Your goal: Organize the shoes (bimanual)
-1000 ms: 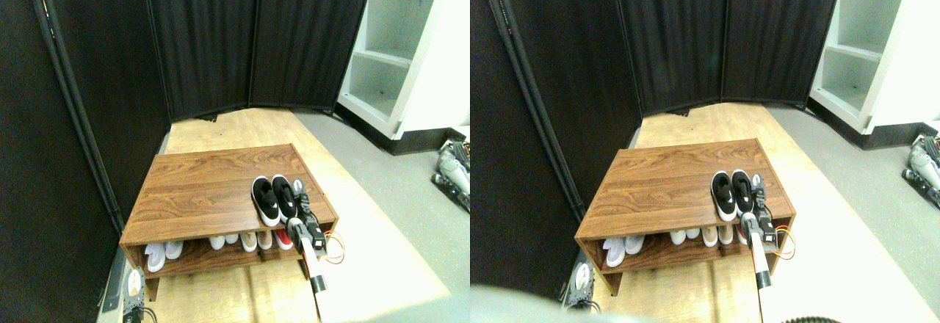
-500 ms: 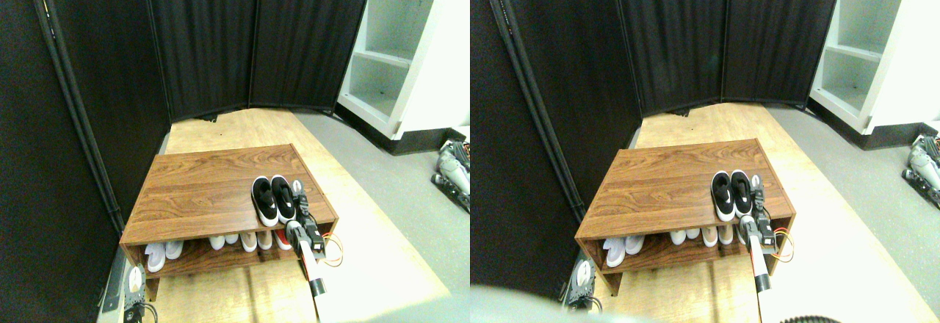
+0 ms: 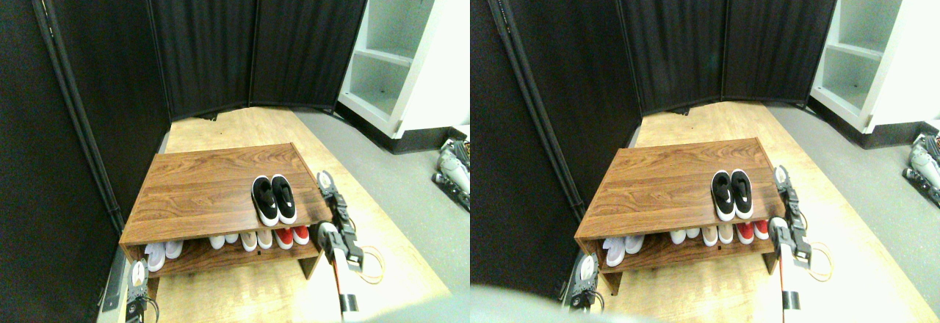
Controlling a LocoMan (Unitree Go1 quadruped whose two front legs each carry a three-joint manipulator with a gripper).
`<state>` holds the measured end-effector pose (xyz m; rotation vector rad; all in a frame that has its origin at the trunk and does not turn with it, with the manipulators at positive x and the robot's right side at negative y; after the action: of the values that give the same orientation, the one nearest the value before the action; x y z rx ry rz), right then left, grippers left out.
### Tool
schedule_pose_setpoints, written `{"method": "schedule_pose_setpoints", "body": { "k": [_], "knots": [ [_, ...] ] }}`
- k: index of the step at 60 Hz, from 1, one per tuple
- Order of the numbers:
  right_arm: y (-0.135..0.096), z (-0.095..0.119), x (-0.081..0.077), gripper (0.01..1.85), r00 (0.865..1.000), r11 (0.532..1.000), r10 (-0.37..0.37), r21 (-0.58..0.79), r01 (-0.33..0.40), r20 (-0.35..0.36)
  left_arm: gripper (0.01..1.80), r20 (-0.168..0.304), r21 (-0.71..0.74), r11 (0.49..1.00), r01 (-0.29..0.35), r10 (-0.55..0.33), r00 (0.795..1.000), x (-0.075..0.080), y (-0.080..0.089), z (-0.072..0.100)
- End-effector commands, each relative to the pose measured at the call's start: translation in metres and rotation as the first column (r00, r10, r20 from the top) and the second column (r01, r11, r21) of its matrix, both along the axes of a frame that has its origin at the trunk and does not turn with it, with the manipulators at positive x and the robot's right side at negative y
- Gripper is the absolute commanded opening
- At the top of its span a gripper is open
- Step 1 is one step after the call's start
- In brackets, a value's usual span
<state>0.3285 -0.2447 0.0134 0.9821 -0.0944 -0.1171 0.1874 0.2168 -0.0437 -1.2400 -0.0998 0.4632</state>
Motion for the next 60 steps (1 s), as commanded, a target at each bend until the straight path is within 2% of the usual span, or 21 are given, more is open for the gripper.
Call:
{"method": "schedule_pose_setpoints", "body": {
  "k": [1, 8, 13, 18, 21, 28, 30, 42, 49, 60],
  "knots": [
    [-0.003, 0.026, -0.013, 0.01, 0.997, 1.000, -0.006, 0.017, 0.005, 0.081, 0.01, 0.021, 0.008, 1.000, 0.006, -0.006, 1.000, 0.004, -0.001, 0.004],
    [-0.008, 0.026, -0.043, 0.01, 0.994, 1.000, -0.008, 0.027, 0.005, 0.108, 0.01, 0.014, 0.002, 1.000, 0.016, -0.016, 1.000, 0.006, -0.002, 0.004],
    [-0.008, 0.020, -0.055, 0.01, 0.995, 0.999, -0.006, 0.040, 0.002, 0.101, 0.01, 0.015, 0.002, 1.000, 0.005, -0.005, 1.000, 0.006, -0.002, 0.005],
    [-0.001, 0.009, -0.074, 0.01, 0.998, 0.993, -0.022, 0.119, 0.016, 0.051, 0.01, 0.011, -0.003, 1.000, 0.023, -0.023, 1.000, 0.006, -0.001, 0.005],
    [0.002, 0.004, -0.080, 0.01, 0.999, 0.993, -0.036, 0.113, 0.032, 0.036, 0.01, 0.013, 0.002, 1.000, 0.021, -0.021, 1.000, 0.006, -0.001, 0.004],
    [0.013, -0.018, -0.091, 0.01, 0.999, 0.996, 0.016, 0.092, -0.019, 0.031, 0.01, 0.015, -0.010, 0.999, 0.036, -0.036, 0.999, 0.007, 0.000, 0.005],
    [0.018, -0.026, -0.096, 0.01, 1.000, 0.995, 0.022, 0.096, -0.021, -0.017, 0.01, 0.009, -0.006, 0.999, 0.039, -0.039, 0.999, 0.007, 0.000, 0.005],
    [0.036, -0.034, -0.106, 0.01, 0.996, 0.975, 0.064, 0.214, -0.050, -0.058, 0.01, 0.006, 0.002, 0.999, 0.036, -0.036, 0.999, 0.006, -0.001, 0.007],
    [0.042, -0.035, -0.106, 0.01, 0.993, 0.975, 0.086, 0.209, -0.068, -0.081, 0.01, 0.008, -0.005, 0.999, 0.042, -0.042, 0.999, 0.006, -0.001, 0.006],
    [0.047, -0.035, -0.103, 0.01, 0.992, 0.970, 0.103, 0.229, -0.084, -0.071, 0.01, 0.013, 0.003, 0.999, 0.035, -0.035, 0.999, 0.004, 0.001, 0.006]
  ]
}}
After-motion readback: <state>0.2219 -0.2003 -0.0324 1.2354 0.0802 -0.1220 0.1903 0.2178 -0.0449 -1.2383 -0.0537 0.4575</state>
